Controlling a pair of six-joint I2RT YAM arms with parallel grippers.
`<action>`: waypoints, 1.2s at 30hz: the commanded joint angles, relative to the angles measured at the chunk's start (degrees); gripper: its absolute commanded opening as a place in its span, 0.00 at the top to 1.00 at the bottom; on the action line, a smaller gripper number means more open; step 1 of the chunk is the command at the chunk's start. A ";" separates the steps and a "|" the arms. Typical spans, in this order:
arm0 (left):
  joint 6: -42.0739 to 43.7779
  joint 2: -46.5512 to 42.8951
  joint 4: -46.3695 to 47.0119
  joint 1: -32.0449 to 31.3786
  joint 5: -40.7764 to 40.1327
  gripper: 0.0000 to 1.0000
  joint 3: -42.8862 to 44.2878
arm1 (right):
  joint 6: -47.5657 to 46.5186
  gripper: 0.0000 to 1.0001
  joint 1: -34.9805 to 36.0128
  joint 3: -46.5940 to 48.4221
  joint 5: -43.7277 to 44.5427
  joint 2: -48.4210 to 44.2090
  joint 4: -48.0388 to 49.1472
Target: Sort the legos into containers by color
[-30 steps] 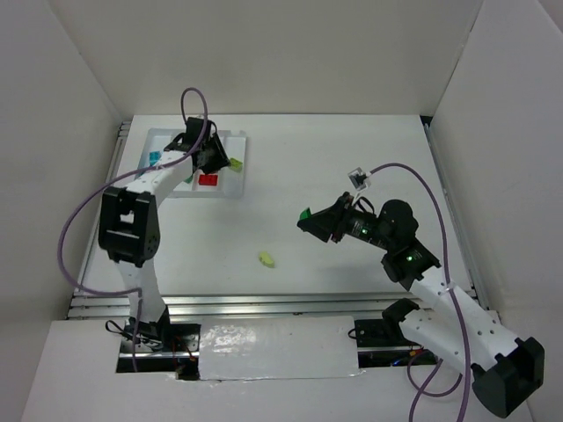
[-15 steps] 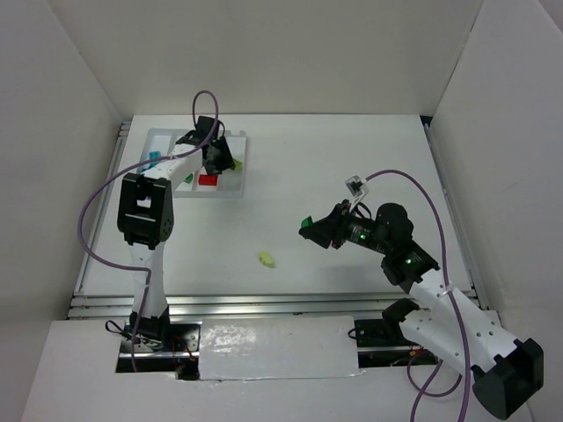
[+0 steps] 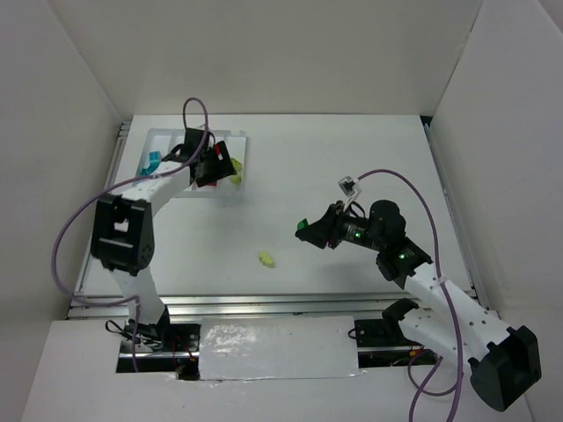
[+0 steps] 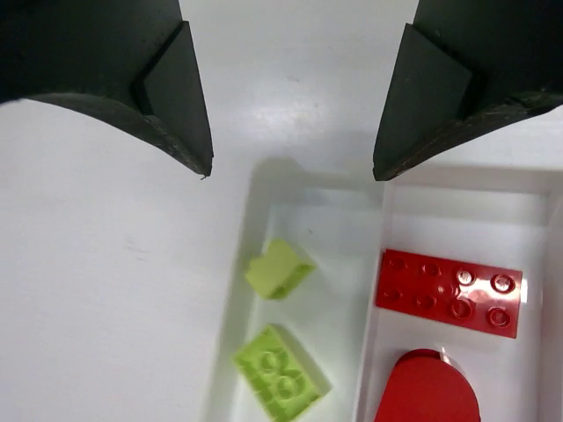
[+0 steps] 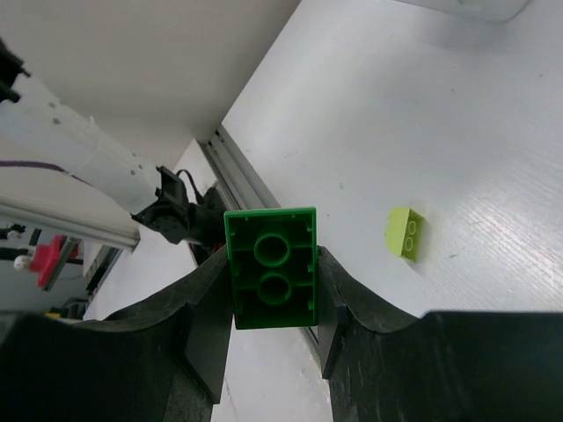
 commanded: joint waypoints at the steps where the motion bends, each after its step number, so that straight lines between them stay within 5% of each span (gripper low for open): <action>1: -0.86 -14.84 8.91 -1.34 3.98 0.14 -9.08 | 0.31 1.00 -0.47 -0.81 -4.34 1.97 5.77; 8: -4.81 -39.63 32.47 -8.28 36.73 0.12 -29.51 | 4.26 1.00 0.58 -1.34 -19.02 6.80 21.82; 11: -4.82 -45.35 36.79 -16.43 42.32 0.12 -33.04 | 7.60 1.00 0.94 -1.78 -24.65 7.24 28.61; 17: -3.06 -50.38 36.10 -26.38 43.83 0.16 -34.62 | 8.74 1.00 3.13 -1.16 -28.35 6.54 32.75; 21: -5.08 -51.70 39.67 -27.19 44.26 0.27 -36.90 | 7.26 1.00 4.45 -0.29 -26.95 6.10 30.13; 36: -9.56 -48.90 43.38 -28.42 44.35 0.36 -37.70 | 1.37 1.00 6.21 2.88 -21.94 6.01 20.55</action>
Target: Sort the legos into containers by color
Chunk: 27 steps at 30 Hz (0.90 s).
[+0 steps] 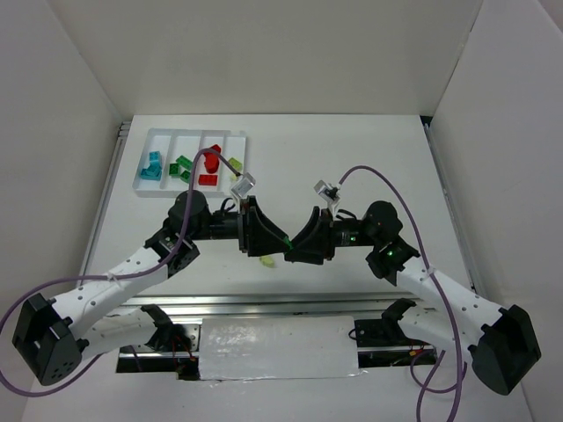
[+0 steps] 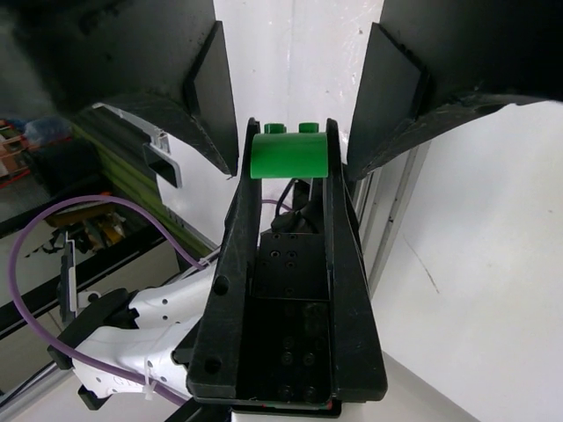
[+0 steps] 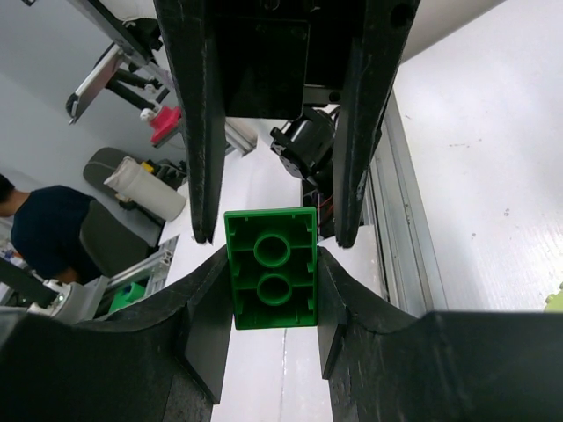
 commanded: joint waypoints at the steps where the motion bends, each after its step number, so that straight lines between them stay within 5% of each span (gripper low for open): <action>1: -1.02 1.00 4.46 -0.51 1.03 0.38 1.62 | -3.70 1.00 1.16 3.32 3.70 -0.41 -3.63; 7: -1.02 1.54 3.84 -0.77 1.47 0.62 1.97 | -4.58 1.00 1.34 3.58 5.47 -1.12 -4.86; 10: -1.02 1.62 4.02 -0.77 1.74 0.79 2.24 | -4.50 0.96 1.42 3.67 5.56 -0.94 -4.87; 11: -0.85 1.71 3.67 -0.77 1.56 0.93 2.41 | -4.41 0.91 1.43 3.58 5.30 -0.85 -4.69; 14: -0.23 1.80 2.17 -0.77 0.60 1.00 3.29 | -3.80 0.50 1.51 2.44 4.94 -1.11 -2.94; 15: -0.23 1.63 2.00 -0.77 -0.01 1.00 3.29 | -3.62 0.06 1.51 2.00 5.12 -1.55 -2.15; 16: -0.05 1.54 1.74 -0.77 -0.80 1.00 3.38 | -3.71 0.00 1.51 1.48 5.29 -1.82 -2.06; 21: 4.33 -0.13 -8.61 0.98 -9.15 1.00 6.54 | -6.69 0.00 1.51 1.21 8.53 -1.38 -6.96; 24: 4.52 0.56 -14.06 7.64 -13.19 1.00 9.87 | -7.40 0.00 1.51 0.07 11.43 0.81 -8.64; 27: 5.22 2.67 -26.88 15.91 -28.27 1.00 14.53 | -7.49 0.00 1.51 -1.95 14.94 2.22 -9.08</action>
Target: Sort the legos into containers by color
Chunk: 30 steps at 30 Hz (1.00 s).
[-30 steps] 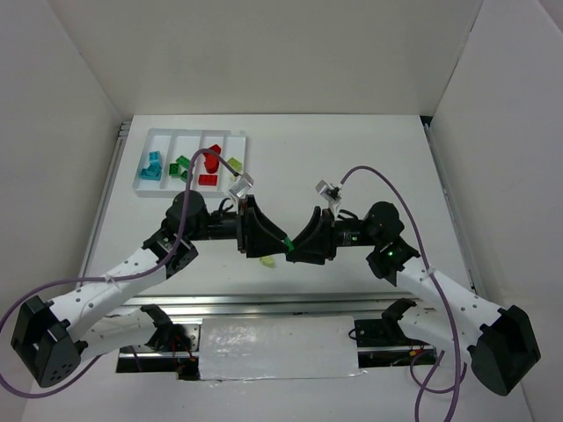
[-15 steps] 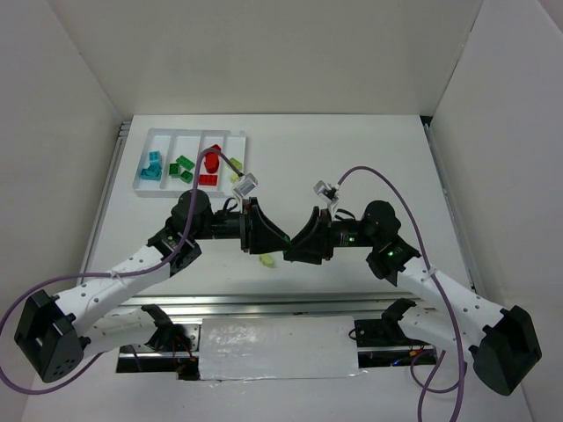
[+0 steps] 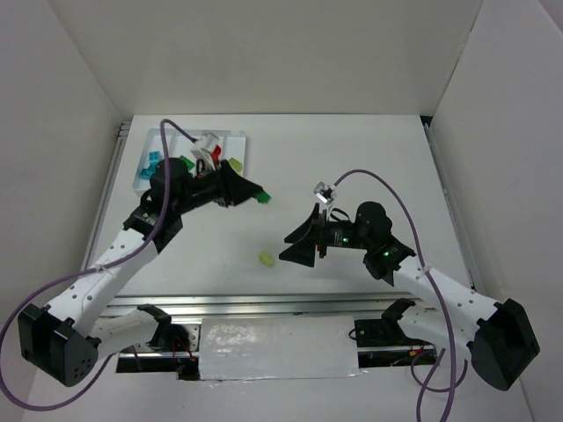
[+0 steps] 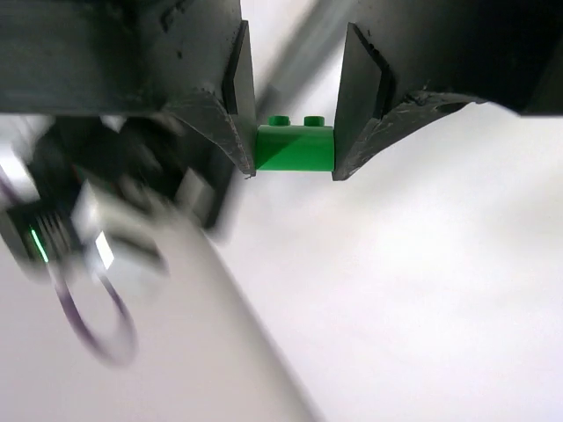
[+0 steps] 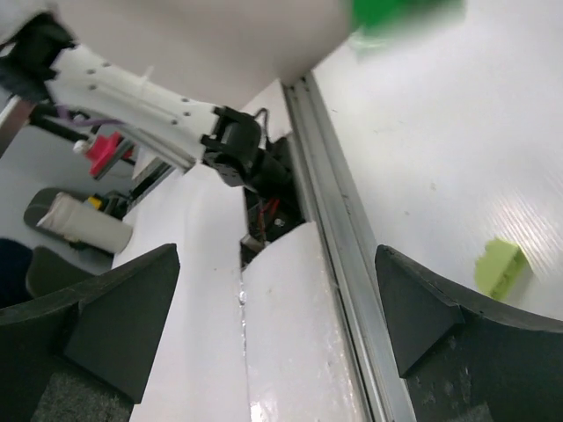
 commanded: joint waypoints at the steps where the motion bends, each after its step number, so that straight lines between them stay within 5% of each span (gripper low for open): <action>1: 1.83 1.56 -13.68 9.03 -19.99 1.00 6.51 | -1.52 0.00 0.42 -2.45 5.69 1.48 -2.05; 2: 1.75 2.18 -17.98 10.28 -30.22 1.00 8.27 | -1.43 0.01 0.42 -2.55 6.66 1.66 -2.48; 6: -3.34 9.70 -23.55 18.54 -49.55 1.00 12.32 | -1.34 0.00 0.42 -2.55 8.86 1.75 -5.82; 15: -3.01 42.41 -25.13 27.86 -60.38 1.00 35.86 | -2.22 0.00 1.82 -4.39 11.06 -3.43 -11.18; 19: -0.99 54.81 -29.18 31.20 -57.58 1.00 52.80 | -1.78 0.00 3.05 -5.71 10.80 -5.63 -11.19; 24: 7.01 65.98 -29.53 31.38 -58.79 0.93 64.08 | -1.26 0.00 4.20 -6.59 10.10 -7.48 -11.63; 27: 9.04 67.48 -26.82 31.56 -56.35 0.69 64.71 | -1.60 0.00 4.90 -6.07 9.66 -8.27 -13.21; 28: 9.04 67.83 -25.50 31.56 -55.73 0.52 64.10 | -1.95 0.00 5.08 -5.80 9.65 -8.45 -13.82; 30: 9.48 68.27 -23.65 31.56 -52.49 0.46 63.13 | -2.57 0.00 5.34 -4.93 9.91 -8.98 -15.40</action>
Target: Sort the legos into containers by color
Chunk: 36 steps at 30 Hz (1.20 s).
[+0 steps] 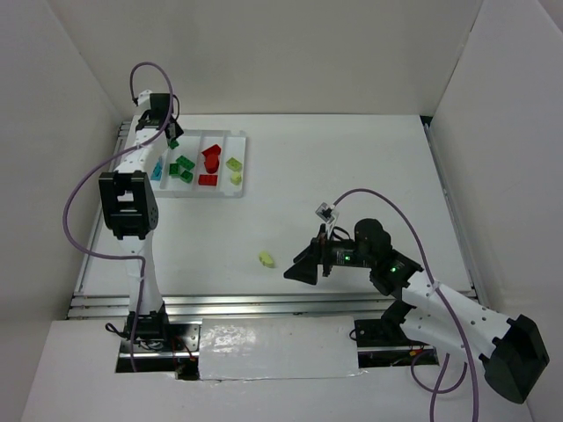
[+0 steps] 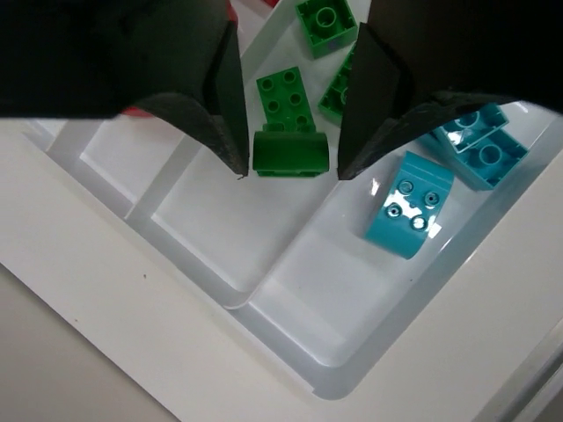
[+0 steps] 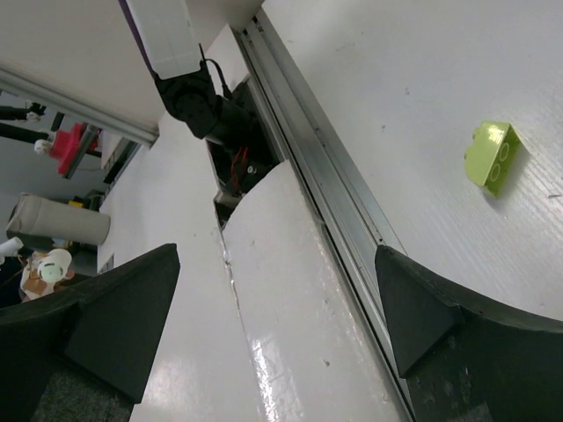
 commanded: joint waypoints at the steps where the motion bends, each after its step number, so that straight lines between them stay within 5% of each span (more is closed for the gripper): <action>1: 3.03 1.11 4.83 -0.31 4.17 0.42 -0.36 | -1.46 0.00 0.73 1.52 0.06 -1.52 -1.90; 5: 2.94 1.99 7.91 -0.31 9.18 0.40 -1.42 | -1.63 0.00 0.82 2.40 0.32 -1.26 -2.43; 12: -0.91 -0.28 2.21 -0.22 7.44 0.19 -1.24 | -0.32 0.01 1.08 1.88 2.42 0.84 -0.50; 16: -6.54 -16.07 -1.84 -0.83 9.01 0.13 -11.06 | 2.14 0.00 2.48 5.20 14.97 10.39 -3.30; 20: -6.12 -37.34 3.43 -8.27 11.04 0.02 -34.05 | -1.27 0.00 7.67 17.83 33.85 23.32 -15.68; 26: -4.27 -66.18 6.50 -22.17 15.32 0.00 -58.32 | -8.75 0.05 11.01 30.41 38.72 40.47 -23.42; 29: -4.00 -75.78 2.57 -23.86 18.68 0.00 -62.76 | -10.07 0.16 11.98 35.18 40.48 46.98 -26.42; 32: -0.41 -81.76 -5.48 -24.48 18.18 0.00 -61.99 | -9.90 0.40 12.15 35.80 39.00 49.80 -25.20; 36: 4.17 -88.26 -13.34 -24.48 15.35 0.00 -60.93 | -9.72 0.40 13.12 36.15 36.89 52.17 -22.04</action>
